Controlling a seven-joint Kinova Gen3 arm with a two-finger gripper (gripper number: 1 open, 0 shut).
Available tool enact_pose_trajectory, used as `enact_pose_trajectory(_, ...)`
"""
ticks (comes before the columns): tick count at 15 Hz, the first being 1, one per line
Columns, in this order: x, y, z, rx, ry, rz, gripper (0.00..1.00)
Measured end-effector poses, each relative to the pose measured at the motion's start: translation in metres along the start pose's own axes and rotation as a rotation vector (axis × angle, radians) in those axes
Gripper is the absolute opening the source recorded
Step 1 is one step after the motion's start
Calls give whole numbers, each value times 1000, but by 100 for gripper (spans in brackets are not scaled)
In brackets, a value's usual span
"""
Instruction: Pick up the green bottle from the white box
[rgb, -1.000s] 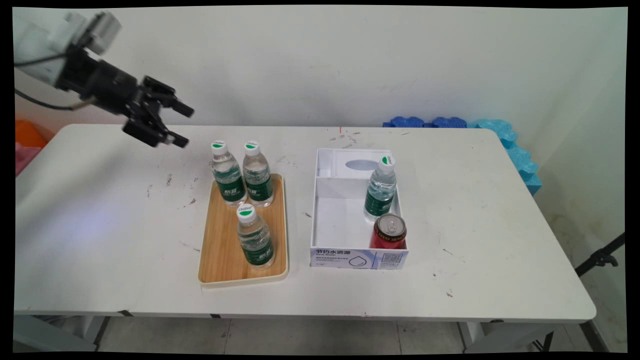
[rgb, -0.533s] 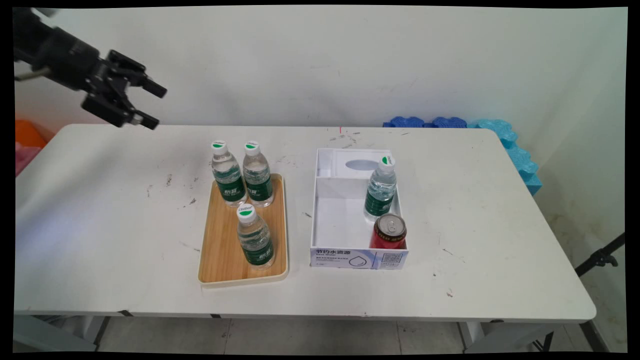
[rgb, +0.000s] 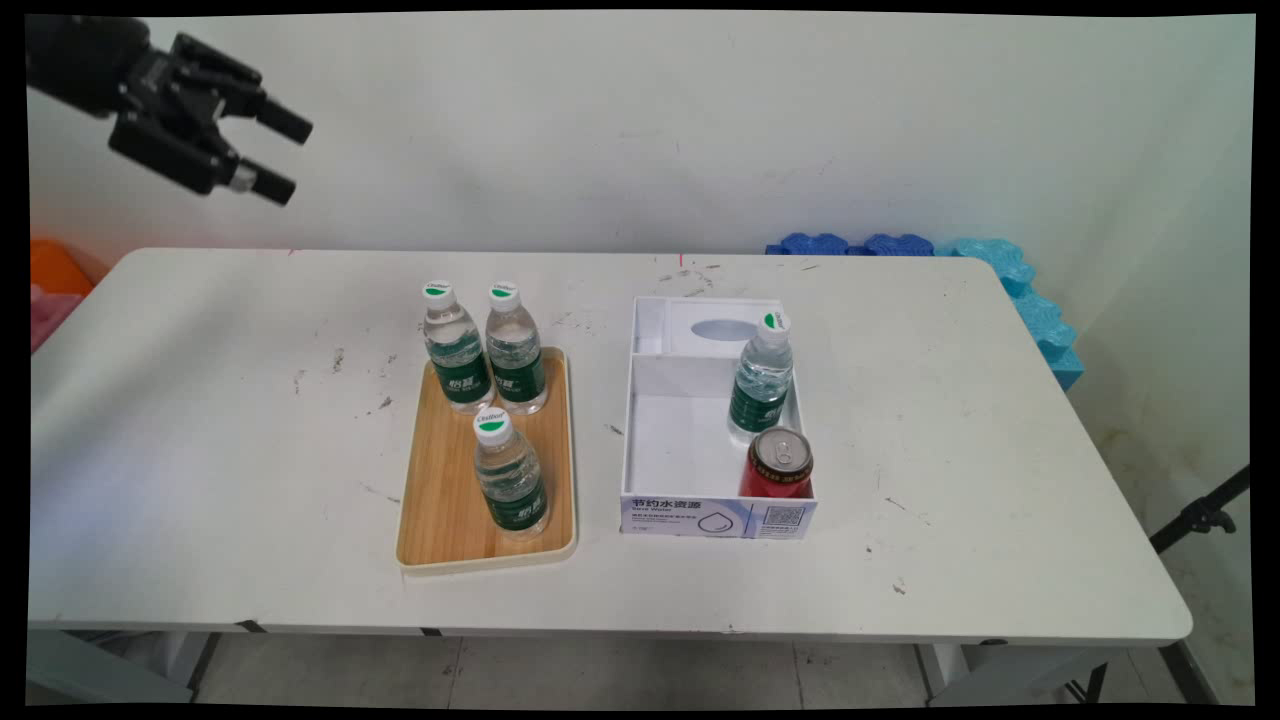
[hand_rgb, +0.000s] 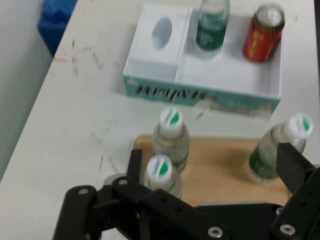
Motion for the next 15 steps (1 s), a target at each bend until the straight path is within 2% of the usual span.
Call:
enact_pose_trajectory(3, 35, 13, 4, 3, 51, -37, 100)
enact_pose_trajectory(7, 87, 40, 31, 14, 109, -67, 100)
enact_pose_trajectory(11, 120, 61, 74, 30, 127, -89, 100)
enact_pose_trajectory(15, 146, 70, 129, 56, 124, -107, 100)
